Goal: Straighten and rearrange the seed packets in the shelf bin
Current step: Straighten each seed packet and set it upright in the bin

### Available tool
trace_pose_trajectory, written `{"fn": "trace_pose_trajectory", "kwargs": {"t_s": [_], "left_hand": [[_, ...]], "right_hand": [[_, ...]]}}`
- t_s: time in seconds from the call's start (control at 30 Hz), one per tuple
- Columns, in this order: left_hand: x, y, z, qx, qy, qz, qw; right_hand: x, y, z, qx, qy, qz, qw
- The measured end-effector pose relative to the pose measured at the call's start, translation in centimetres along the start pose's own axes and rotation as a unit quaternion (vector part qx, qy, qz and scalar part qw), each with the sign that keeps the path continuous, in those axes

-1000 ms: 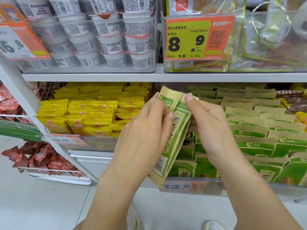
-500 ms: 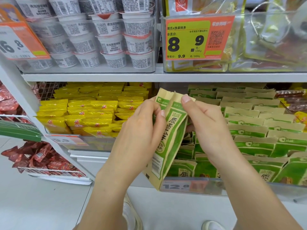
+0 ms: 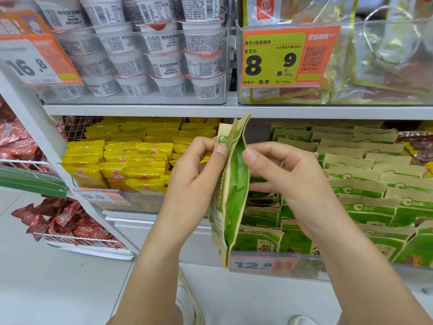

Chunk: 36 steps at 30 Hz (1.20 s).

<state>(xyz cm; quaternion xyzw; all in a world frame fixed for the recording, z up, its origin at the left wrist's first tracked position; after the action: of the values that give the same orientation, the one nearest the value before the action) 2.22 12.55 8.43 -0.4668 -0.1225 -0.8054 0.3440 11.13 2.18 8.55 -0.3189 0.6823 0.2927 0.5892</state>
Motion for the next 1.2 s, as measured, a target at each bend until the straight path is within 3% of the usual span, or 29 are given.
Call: {"fn": "trace_pose_trajectory", "kwargs": {"t_s": [0.47, 0.7, 0.97, 1.07, 1.2], "left_hand": [[0.2, 0.3, -0.2, -0.014, -0.025, -0.049, 0.998], [0.3, 1.0, -0.4, -0.019, -0.043, -0.08, 0.996], [-0.2, 0.4, -1.5, -0.114, -0.07, 0.036, 0.99], [-0.1, -0.2, -1.3, -0.086, -0.068, 0.028, 0.994], [0.8, -1.9, -0.4, 0.044, -0.037, -0.028, 0.998]], "right_hand": [[-0.1, 0.3, 0.1, 0.019, -0.019, -0.007, 1.0], [-0.4, 0.3, -0.3, 0.041, -0.048, 0.048, 0.997], [-0.8, -1.2, -0.5, 0.083, -0.093, 0.147, 0.981], [-0.9, -1.5, -0.6, 0.081, -0.096, 0.128, 0.984], [-0.9, 0.6, -0.5, 0.016, -0.085, -0.012, 0.996]]}}
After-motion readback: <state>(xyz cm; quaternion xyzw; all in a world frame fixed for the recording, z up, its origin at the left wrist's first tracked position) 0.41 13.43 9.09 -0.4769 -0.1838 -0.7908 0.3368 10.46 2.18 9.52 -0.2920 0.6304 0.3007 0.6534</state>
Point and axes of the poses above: each hand's wrist, its own z-axis towards the middle knuckle, its own y-axis out of the palm, x = y × z, the point moved 8 cm from there along z, towards the middle knuckle, and after that the axes turned 15 degrees about y, right-handed, at the moved point
